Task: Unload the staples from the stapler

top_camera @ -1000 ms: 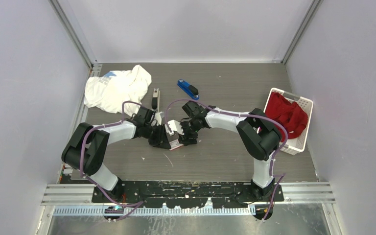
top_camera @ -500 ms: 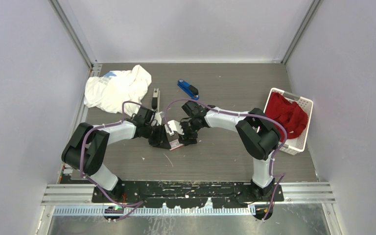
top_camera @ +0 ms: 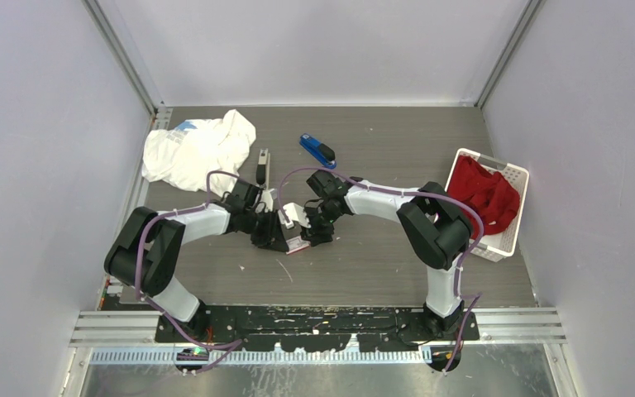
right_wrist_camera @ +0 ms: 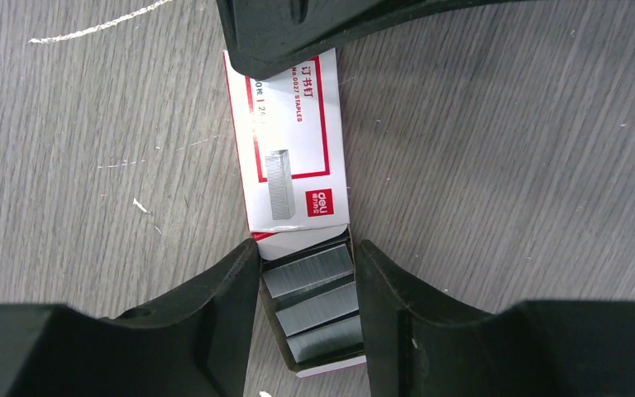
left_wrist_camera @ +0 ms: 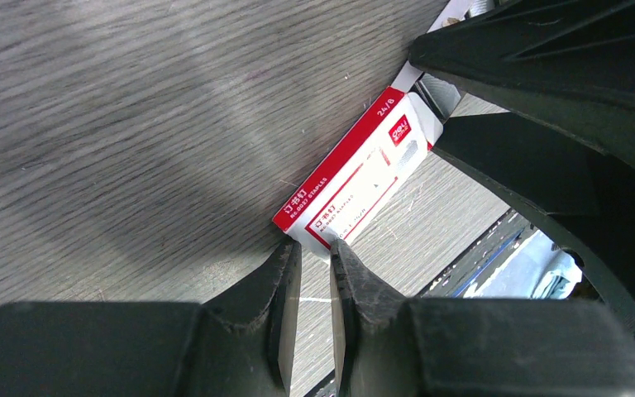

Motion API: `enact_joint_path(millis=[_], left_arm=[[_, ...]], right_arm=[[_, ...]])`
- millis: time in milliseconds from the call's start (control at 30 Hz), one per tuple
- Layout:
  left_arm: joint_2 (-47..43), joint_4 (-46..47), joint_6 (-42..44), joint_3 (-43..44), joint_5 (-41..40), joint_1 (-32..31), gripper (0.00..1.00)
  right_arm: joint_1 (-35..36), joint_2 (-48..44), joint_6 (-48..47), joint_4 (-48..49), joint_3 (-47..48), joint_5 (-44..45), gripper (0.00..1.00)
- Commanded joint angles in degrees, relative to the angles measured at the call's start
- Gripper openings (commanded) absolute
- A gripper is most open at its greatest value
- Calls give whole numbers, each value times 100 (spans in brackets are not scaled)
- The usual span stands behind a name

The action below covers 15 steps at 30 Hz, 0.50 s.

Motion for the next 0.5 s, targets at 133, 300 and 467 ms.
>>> enact_joint_path(millis=[133,300,467], left_arm=[[278,-385,232,-98,-487,-125,22],[270,-384,224,-98,-481,-125,22],[267,-401,221,-89,-471,-124,23]], right_arm=[[84,367,73,88,-94,305,48],[91,361,184,77,-74,194,48],[123,321,-11,-122,-61,94,56]])
